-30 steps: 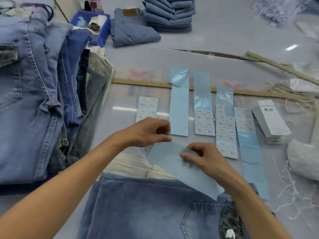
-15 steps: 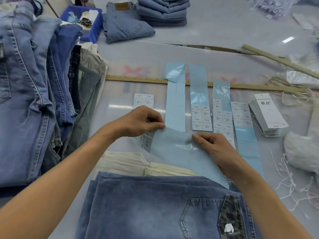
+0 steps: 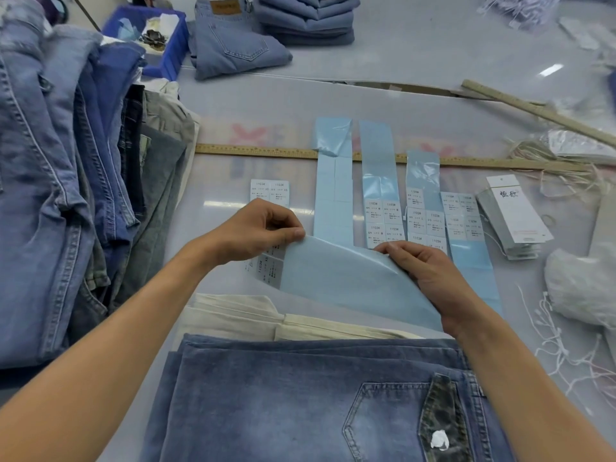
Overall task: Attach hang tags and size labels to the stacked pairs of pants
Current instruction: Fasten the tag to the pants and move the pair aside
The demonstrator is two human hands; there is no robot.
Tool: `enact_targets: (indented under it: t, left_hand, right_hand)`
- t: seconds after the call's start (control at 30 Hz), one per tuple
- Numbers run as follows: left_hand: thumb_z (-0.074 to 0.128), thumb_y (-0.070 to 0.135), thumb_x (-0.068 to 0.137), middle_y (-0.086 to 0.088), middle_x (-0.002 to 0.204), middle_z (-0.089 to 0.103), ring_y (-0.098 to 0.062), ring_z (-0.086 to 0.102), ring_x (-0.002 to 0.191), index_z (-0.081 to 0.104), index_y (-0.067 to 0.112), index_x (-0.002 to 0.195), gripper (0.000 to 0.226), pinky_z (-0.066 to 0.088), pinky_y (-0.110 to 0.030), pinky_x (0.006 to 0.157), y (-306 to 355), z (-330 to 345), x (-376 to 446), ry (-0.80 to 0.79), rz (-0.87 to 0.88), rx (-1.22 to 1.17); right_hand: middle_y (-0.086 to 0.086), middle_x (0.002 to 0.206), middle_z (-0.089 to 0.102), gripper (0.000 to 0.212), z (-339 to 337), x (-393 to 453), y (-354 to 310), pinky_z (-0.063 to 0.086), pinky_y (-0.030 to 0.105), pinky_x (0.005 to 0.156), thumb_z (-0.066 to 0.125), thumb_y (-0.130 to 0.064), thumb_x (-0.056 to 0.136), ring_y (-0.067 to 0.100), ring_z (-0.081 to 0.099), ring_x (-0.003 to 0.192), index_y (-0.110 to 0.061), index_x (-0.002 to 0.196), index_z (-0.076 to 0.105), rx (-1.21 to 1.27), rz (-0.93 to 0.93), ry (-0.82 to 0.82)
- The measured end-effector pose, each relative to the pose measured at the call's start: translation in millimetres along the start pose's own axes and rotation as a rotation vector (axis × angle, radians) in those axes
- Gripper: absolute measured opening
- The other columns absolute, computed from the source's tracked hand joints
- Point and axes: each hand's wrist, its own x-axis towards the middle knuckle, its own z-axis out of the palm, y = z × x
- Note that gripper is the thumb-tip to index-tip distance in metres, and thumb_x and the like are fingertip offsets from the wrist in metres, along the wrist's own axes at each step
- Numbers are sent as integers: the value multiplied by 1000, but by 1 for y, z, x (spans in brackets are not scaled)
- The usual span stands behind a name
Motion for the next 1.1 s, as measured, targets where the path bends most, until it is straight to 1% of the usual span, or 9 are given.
enact_targets:
  t: [0.2,0.37,0.4,0.47,0.53,0.63,0.77,0.9,1.1]
  left_hand:
    - [70,18,97,8,86,76,-2,65,81,78,24,84,17,50,-18,76,-3,-5,1,17,-29,-7]
    - [70,17,96,10,86,76,0,66,80,78,26,83,18,50,-13,74,-6,-7,1,34,-3,-19]
    - [70,17,96,10,86,77,1,66,80,78,26,83,18,50,-13,74,-5,-6,1,40,0,-9]
    - [71,17,96,13,86,76,2,67,80,78,28,80,21,50,-13,74,-4,-1,2,55,18,58]
    - [72,19,94,18,85,75,4,67,80,76,34,78,23,49,-11,74,0,9,4,52,38,134]
    - [73,25,94,21,85,73,2,67,83,72,40,80,20,50,-14,74,5,28,7,-1,73,234]
    - [71,31,94,15,82,72,-5,65,81,75,34,90,7,53,-26,72,5,41,8,-45,100,339]
    - [70,31,95,14,84,73,-4,64,83,76,32,89,9,51,-24,72,1,38,5,-20,63,282]
    - [63,31,100,12,82,70,-9,62,81,69,36,84,18,48,-27,72,3,43,3,-88,27,247]
  right_hand:
    - [3,96,76,21,-7,2,0,53,26,53,63,-31,96,13,67,71,-19,100,80,55,-3,18]
    - [0,97,76,18,-20,6,0,49,20,56,63,-22,98,11,63,74,-21,94,80,9,-56,84]
    - [-4,95,76,18,-23,8,1,48,19,59,63,-23,99,9,62,75,-24,92,80,-87,-73,109]
    - [-13,94,73,15,-27,14,3,46,21,69,63,-32,99,5,63,84,-30,94,76,-533,-141,207]
    - [-21,107,66,20,-20,16,2,45,22,83,62,-43,96,2,61,98,-33,111,68,-883,-279,257]
    - [-27,112,61,42,15,16,1,41,10,89,63,-54,88,-11,58,103,-34,125,63,-762,-374,117]
    - [-15,90,71,17,53,28,9,48,17,77,73,-36,91,-4,64,87,-24,102,74,-749,-378,3]
    - [-19,73,68,7,56,31,13,40,6,66,77,-24,89,-7,62,72,-19,84,76,-618,-425,11]
    - [-8,73,71,10,58,25,22,51,30,68,78,-23,89,12,64,71,-15,83,76,-583,-507,39]
